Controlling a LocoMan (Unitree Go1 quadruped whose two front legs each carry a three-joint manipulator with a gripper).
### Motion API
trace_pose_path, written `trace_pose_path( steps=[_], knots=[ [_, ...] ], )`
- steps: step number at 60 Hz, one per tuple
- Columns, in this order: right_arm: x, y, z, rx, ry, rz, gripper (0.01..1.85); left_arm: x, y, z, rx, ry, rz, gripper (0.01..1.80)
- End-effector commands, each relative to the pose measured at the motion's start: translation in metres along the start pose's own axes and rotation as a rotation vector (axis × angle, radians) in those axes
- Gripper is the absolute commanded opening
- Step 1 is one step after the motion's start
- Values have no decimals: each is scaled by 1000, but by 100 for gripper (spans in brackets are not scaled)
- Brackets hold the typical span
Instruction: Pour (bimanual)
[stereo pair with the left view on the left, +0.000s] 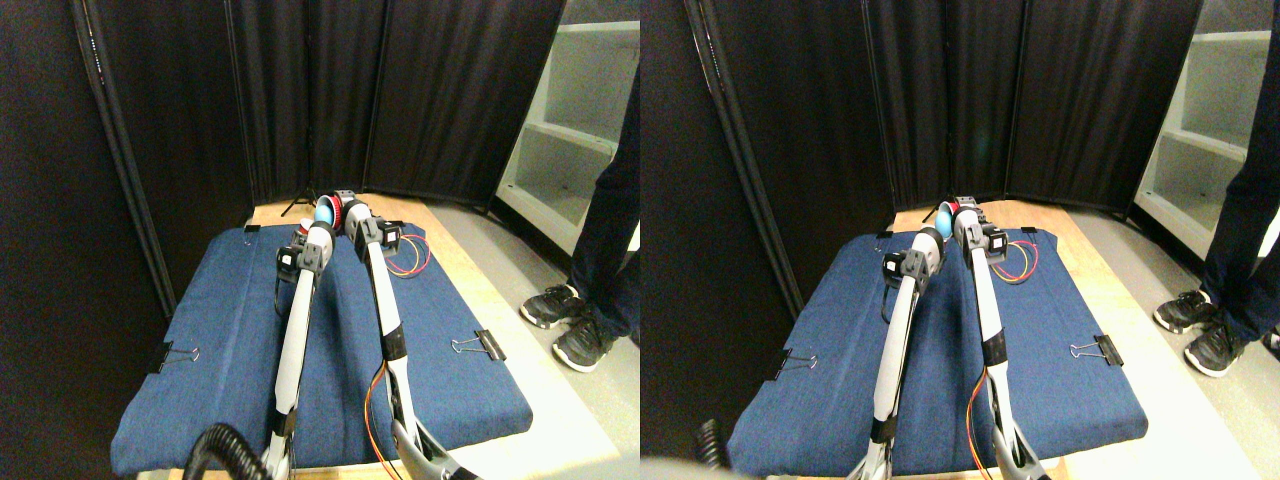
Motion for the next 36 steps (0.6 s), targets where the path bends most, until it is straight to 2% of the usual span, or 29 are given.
trace_pose_path(
  steps=[1,25,27,32,36],
  knots=[
    [3,7,2,-43,-16,5,33,1,-9,3,-26,-13,-41,33],
    [4,11,5,-139,-70,13,33,2,-8,5,-28,-21,-43,33],
    [4,12,6,-161,-97,14,33,3,-8,5,-30,-17,-44,33],
    [4,13,7,-172,-86,2,33,3,-8,5,-28,-16,-46,33],
    [4,13,8,-196,-96,21,33,4,-7,5,-26,-10,-43,33]
  ],
)
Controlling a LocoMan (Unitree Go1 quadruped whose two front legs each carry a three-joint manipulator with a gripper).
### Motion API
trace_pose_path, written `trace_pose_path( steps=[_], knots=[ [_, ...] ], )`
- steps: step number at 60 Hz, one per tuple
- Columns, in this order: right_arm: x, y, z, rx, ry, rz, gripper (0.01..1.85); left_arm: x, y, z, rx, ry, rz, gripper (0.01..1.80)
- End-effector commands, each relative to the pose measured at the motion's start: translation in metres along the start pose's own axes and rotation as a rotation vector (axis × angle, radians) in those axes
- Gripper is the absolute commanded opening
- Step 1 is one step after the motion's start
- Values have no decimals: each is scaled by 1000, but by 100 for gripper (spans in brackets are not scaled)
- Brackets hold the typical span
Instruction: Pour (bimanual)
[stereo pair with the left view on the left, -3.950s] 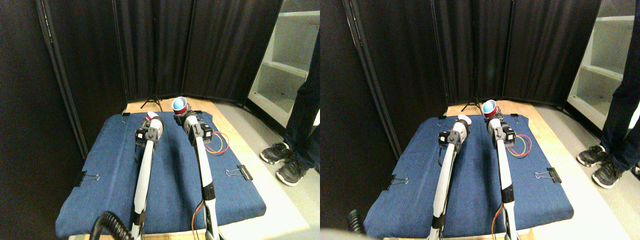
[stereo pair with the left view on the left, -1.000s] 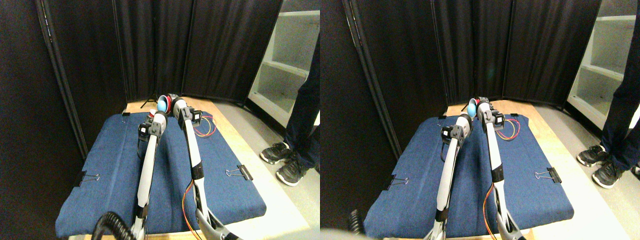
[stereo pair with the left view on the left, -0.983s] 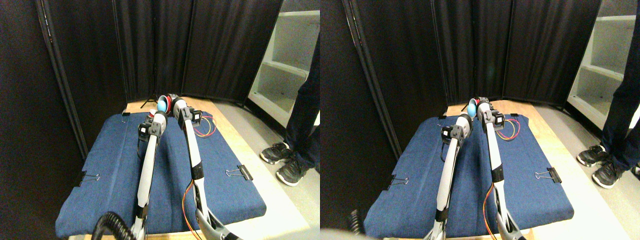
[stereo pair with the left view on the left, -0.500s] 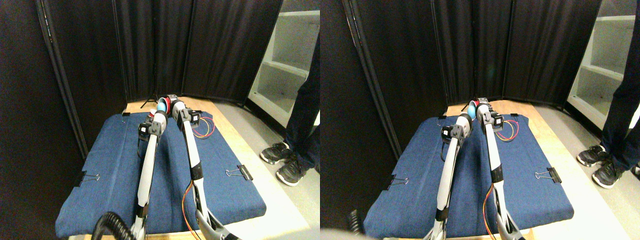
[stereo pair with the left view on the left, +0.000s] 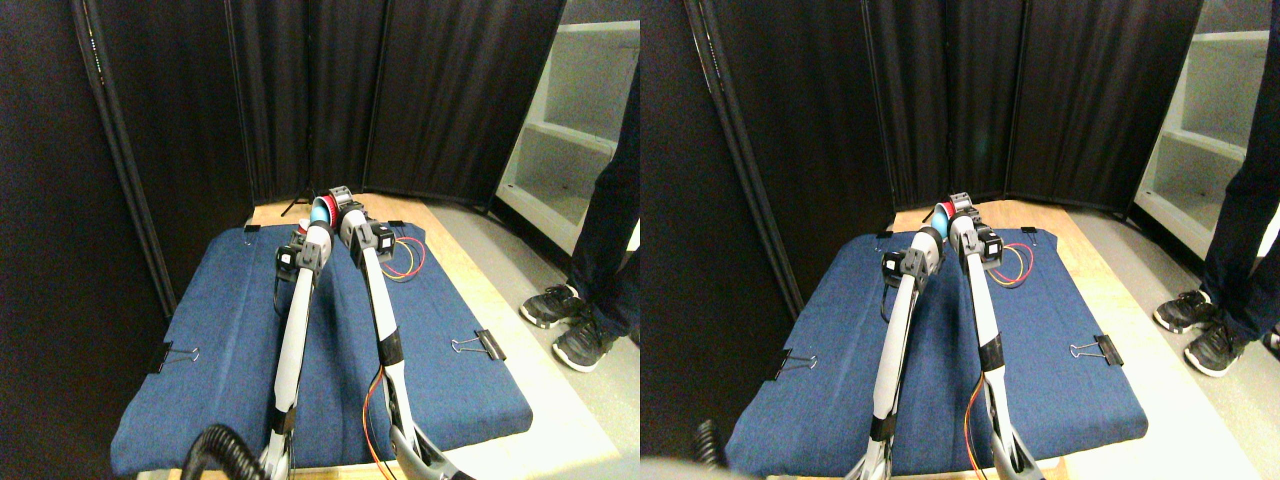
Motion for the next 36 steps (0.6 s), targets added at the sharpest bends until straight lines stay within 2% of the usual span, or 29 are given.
trace_pose_path(
  steps=[1,15,26,31,36],
  knots=[
    [1,6,6,-47,-30,29,33,0,-10,4,-30,-14,-59,33],
    [3,5,9,-49,-49,-14,33,1,-10,3,-37,-13,-57,33],
    [4,4,9,-56,-64,-21,33,2,-10,4,-40,-13,-53,33],
    [2,2,8,-4,-71,-46,33,2,-9,5,-34,-15,-55,33],
    [1,-1,9,100,-11,-107,33,3,-9,8,-37,-21,-56,33]
  ],
)
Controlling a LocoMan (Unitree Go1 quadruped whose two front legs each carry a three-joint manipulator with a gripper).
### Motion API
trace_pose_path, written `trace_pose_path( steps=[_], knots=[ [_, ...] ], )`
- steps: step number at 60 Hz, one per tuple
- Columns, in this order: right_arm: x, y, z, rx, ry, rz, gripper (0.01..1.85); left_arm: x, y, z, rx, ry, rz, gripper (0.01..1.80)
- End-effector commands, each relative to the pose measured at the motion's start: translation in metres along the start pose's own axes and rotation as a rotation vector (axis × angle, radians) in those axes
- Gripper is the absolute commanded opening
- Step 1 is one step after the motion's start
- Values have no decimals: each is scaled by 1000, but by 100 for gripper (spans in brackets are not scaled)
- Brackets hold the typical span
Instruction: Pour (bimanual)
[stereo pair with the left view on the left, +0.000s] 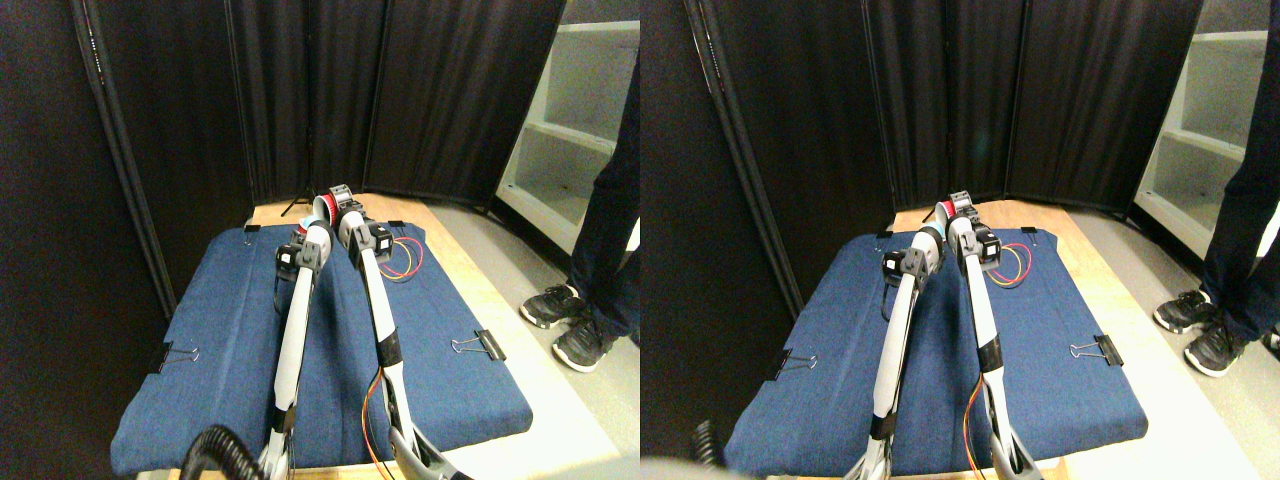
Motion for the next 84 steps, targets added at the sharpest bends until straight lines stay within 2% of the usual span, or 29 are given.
trace_pose_path(
  steps=[1,6,13,18,24,36,38,49,56,59,68,84],
  knots=[
    [0,2,8,67,12,-41,33,1,-9,5,-26,-18,-51,33],
    [1,-6,8,255,39,-69,33,0,-8,7,-23,-21,-59,33],
    [2,-11,9,315,36,-54,33,0,-7,10,-25,-17,-67,33],
    [2,-17,9,417,51,-105,33,0,-7,14,-17,-23,-78,33],
    [3,-21,7,454,43,-110,33,0,-6,18,-18,-31,-89,33],
    [1,-29,-1,592,42,-177,33,1,-3,26,-31,-55,-110,33],
    [0,-31,-2,663,29,-193,33,2,-2,29,-29,-57,-115,33],
    [-10,-41,-12,846,-49,-244,33,7,4,40,-63,-88,-136,33],
    [-13,-49,-23,934,-96,-234,33,11,9,44,-110,-129,-133,33],
    [-15,-52,-29,983,-130,-274,33,14,12,45,-140,-146,-131,33],
    [-17,-61,-40,1081,-165,-270,33,23,21,44,-173,-182,-127,33],
    [-15,-80,-65,1147,-232,-335,33,43,38,39,-184,-241,-89,33]
  ],
)
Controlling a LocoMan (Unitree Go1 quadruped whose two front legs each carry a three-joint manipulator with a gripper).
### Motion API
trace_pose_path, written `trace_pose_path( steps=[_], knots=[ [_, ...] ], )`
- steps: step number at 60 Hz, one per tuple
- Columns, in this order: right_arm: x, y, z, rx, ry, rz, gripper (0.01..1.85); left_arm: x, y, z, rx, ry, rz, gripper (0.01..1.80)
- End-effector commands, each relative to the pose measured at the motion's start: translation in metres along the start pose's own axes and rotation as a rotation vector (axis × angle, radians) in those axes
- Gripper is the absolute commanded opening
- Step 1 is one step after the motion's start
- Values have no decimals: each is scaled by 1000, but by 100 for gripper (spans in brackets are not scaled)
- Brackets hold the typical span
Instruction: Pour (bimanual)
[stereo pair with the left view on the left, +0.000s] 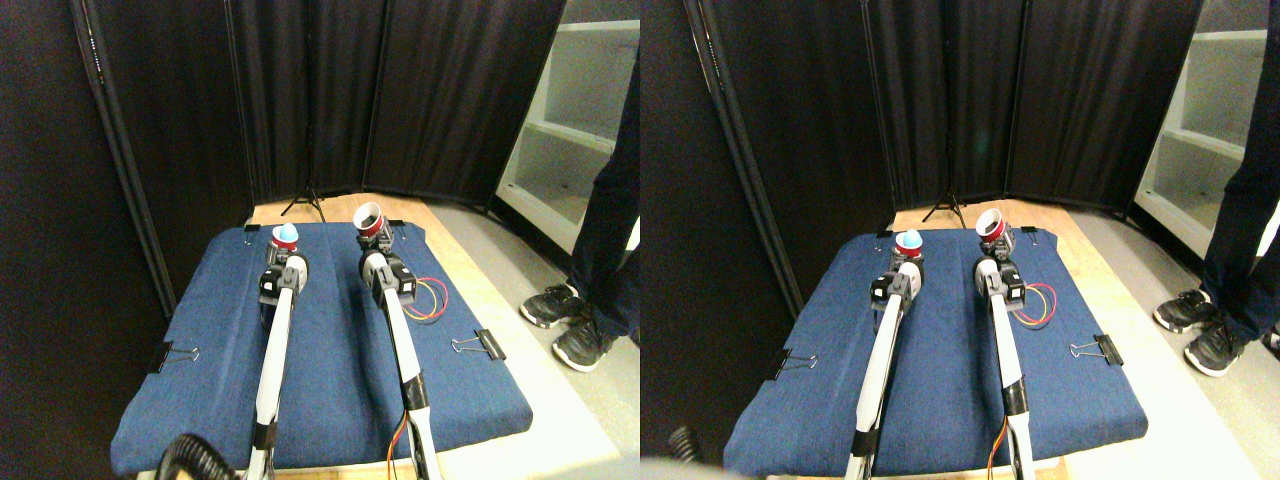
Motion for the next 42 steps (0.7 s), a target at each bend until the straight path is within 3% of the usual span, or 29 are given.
trace_pose_path(
  steps=[1,14,35,42],
  knots=[
    [6,-11,1,56,-46,-16,33,9,2,-3,19,-26,-22,33],
    [11,-32,3,177,-80,-54,33,20,15,-8,46,-93,15,33],
    [18,-66,2,263,-105,-159,33,25,31,-22,77,-92,58,33],
    [21,-74,-1,278,-101,-162,33,25,33,-26,65,-105,71,33]
  ],
)
